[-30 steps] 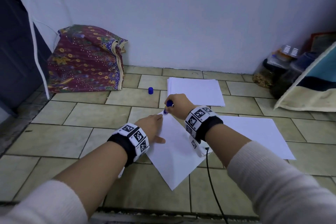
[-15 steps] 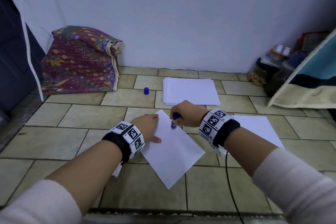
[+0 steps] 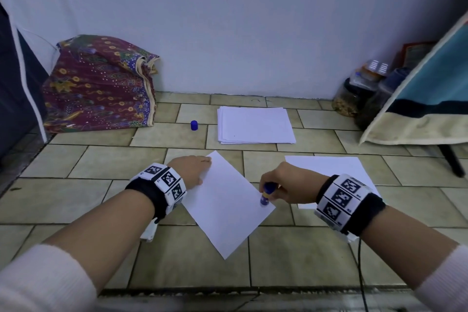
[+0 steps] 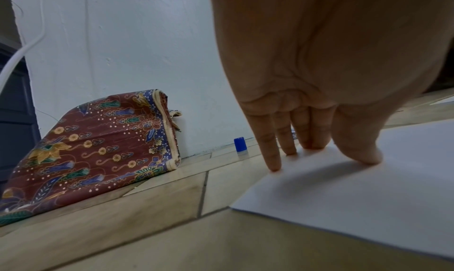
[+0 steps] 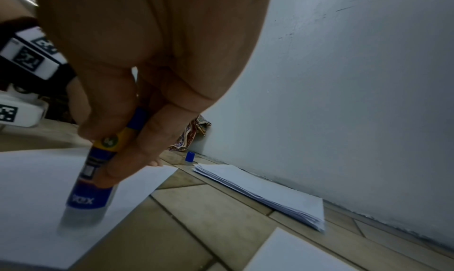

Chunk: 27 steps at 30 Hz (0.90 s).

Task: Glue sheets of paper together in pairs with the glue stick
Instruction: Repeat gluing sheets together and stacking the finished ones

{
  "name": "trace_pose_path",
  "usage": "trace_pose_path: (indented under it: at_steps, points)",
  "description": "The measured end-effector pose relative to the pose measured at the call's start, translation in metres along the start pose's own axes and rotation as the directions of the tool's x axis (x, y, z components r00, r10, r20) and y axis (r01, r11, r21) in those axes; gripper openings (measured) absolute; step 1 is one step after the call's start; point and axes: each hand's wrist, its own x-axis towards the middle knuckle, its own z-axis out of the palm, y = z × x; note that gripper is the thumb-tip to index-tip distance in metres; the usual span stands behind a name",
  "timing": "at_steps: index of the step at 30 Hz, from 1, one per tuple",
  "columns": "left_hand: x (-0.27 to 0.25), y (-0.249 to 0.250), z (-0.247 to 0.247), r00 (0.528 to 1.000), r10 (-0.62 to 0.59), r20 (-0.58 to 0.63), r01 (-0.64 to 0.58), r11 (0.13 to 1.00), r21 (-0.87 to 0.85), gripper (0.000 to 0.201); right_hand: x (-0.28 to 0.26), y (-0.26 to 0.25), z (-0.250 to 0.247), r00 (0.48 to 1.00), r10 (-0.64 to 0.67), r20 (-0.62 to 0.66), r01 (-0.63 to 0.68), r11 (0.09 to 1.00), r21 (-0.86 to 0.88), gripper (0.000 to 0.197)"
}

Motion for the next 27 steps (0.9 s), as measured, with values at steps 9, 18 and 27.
trace_pose_path:
  at_steps: [9, 18, 27]
  points:
    - [-0.010, -0.012, 0.009, 0.996, 0.022, -0.085, -0.021, 1.000, 0.017, 0.069, 0.002, 0.036, -0.015, 0.913, 0.268, -0.308, 0.059, 0.660, 0.749, 0.014]
    - [-0.019, -0.031, 0.022, 0.987, 0.015, -0.161, -0.030, 0.995, -0.091, 0.059, 0.064, 0.024, -0.018, 0.839, 0.539, -0.073, 0.238, -0.244, 0.940, 0.016]
    - [-0.017, -0.037, 0.039, 0.999, 0.014, -0.043, -0.021, 0.988, -0.151, 0.129, 0.131, -0.021, -0.016, 0.850, 0.470, -0.238, 0.014, 0.432, 0.902, 0.024]
